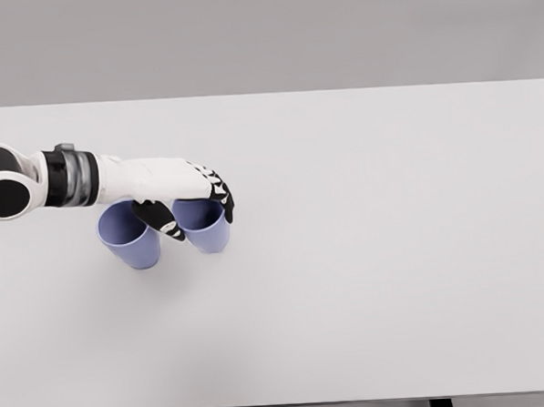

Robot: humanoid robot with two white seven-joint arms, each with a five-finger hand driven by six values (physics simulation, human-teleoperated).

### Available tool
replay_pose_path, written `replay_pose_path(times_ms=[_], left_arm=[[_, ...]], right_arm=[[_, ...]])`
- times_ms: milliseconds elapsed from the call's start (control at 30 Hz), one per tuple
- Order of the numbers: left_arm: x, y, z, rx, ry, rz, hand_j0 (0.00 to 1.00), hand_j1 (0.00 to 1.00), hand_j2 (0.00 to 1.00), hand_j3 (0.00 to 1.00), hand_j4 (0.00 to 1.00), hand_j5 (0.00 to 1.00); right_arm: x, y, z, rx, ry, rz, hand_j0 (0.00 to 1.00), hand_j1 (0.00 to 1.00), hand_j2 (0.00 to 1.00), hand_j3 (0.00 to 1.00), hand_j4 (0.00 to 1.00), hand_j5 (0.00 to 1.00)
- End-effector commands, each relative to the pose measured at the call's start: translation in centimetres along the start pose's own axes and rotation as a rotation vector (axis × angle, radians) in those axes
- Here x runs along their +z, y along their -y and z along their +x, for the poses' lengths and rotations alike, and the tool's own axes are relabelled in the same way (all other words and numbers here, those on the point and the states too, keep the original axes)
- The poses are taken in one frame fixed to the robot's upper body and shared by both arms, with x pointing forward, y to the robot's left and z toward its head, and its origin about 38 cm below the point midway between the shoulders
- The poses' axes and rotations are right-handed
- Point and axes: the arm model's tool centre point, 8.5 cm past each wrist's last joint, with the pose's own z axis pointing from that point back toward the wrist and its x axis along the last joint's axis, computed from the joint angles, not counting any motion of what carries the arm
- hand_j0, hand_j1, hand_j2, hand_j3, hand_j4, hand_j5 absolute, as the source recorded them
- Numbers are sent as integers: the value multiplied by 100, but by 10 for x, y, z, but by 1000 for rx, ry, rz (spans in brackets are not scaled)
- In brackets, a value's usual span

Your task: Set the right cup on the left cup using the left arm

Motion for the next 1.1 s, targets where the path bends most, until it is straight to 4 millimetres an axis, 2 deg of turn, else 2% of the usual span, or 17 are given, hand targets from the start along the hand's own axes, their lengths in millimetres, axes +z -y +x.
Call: replay_pose_path(times_ms=[0,1067], left_arm=[[1,-2,0,1,1,6,65,65,65,65,65,65],[37,-22,7,-86,122,73,64,64,64,64,64,64]], right_arm=[[0,0,0,0,0,-1,100,100,100,100,100,100],[0,0,0,0,0,-1,100,100,100,100,100,100]])
